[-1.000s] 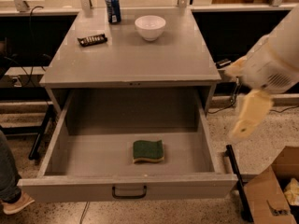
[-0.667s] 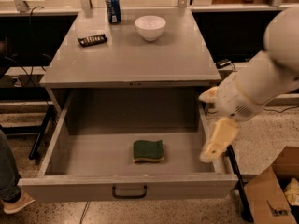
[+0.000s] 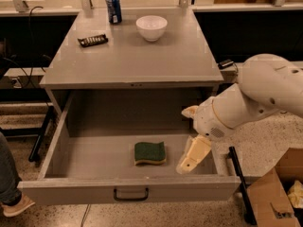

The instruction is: Pick sponge from top drawer and place on counter

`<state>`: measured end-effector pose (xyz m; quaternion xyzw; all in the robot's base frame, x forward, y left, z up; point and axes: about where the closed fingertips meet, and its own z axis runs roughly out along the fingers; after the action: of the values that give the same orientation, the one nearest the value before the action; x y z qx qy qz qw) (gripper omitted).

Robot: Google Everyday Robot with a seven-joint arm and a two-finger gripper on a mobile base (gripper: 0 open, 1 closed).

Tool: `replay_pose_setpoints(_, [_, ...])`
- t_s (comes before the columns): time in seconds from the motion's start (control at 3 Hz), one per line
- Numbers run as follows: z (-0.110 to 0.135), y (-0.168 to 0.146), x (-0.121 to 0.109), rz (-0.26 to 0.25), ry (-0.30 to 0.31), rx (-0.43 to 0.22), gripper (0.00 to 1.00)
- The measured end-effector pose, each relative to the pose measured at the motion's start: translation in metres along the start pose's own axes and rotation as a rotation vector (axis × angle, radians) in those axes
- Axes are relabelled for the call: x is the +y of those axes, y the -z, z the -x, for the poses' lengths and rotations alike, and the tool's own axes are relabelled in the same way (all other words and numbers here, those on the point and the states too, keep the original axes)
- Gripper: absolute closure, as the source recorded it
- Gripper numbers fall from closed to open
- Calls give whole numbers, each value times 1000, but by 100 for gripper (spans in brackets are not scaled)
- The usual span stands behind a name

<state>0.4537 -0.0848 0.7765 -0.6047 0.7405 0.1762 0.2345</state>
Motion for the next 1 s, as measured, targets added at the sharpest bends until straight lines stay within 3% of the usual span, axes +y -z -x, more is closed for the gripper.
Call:
replay_pose_setpoints(0.33, [0,0,0,0,0,0,0])
replay_pose_setpoints(1.0, [13,-80,-43,-20,68,23,0])
